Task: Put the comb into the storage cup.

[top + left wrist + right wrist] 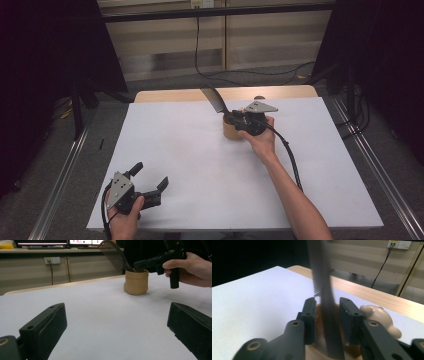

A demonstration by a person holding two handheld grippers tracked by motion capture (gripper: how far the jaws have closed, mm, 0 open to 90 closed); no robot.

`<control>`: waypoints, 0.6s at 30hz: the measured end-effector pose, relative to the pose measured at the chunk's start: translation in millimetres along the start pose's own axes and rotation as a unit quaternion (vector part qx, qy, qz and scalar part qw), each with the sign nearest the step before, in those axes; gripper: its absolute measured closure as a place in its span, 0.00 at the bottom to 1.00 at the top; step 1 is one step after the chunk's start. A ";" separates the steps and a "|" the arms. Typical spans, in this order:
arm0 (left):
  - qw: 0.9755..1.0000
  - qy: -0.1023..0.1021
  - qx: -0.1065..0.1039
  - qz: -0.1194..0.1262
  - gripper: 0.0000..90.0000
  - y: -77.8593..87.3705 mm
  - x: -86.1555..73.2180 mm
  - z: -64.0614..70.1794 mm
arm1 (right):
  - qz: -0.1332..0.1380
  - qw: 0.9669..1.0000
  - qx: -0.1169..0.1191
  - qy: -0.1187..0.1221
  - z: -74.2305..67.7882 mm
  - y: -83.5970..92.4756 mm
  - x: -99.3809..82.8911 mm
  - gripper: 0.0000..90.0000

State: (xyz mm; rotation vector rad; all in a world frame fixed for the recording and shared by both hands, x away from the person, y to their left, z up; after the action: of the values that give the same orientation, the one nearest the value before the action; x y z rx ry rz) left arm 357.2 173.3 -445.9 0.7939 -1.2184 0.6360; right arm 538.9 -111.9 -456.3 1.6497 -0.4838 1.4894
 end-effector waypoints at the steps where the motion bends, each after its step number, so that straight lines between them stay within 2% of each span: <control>1: 1.000 0.001 -0.001 -0.001 0.03 -0.2 -0.2 0.0 | 0.000 1.000 0.001 0.000 0.2 0.9 0.1 0.74; 3: 1.000 0.002 -0.001 -0.001 0.03 -0.5 -0.3 -0.1 | 0.001 1.000 0.003 -0.001 -0.8 2.3 1.4 0.70; 5: 1.000 0.001 -0.001 -0.001 0.03 -0.7 -0.3 0.1 | 0.009 1.000 0.002 -0.005 -2.6 4.1 5.3 0.62; 9: 1.000 0.000 0.000 -0.001 0.03 -0.6 -0.1 0.2 | 0.015 1.000 0.000 -0.005 -4.1 7.4 10.2 0.59; 11: 1.000 0.005 0.002 0.003 0.03 -2.1 0.7 0.8 | 0.018 1.000 0.001 -0.008 -4.8 9.2 11.5 0.54; 18: 1.000 0.003 0.001 0.003 0.03 -4.9 0.7 1.6 | 0.027 1.000 0.001 -0.012 -6.5 15.4 14.8 0.42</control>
State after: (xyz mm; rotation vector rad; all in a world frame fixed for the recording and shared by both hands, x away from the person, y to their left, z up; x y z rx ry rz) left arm 360.4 169.1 -445.9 0.7902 -1.2158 0.6445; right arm 526.5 -112.0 -437.7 1.6701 -0.5438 1.5098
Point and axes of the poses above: each handheld gripper's, and its own axes: y roughly backward along the jaws, x roughly out of its top, z roughly to its right, the point moved 9 cm from there along -y, roughly forward along the jaws, and after that the axes turned 7 degrees about y, right-handed, at the moved point
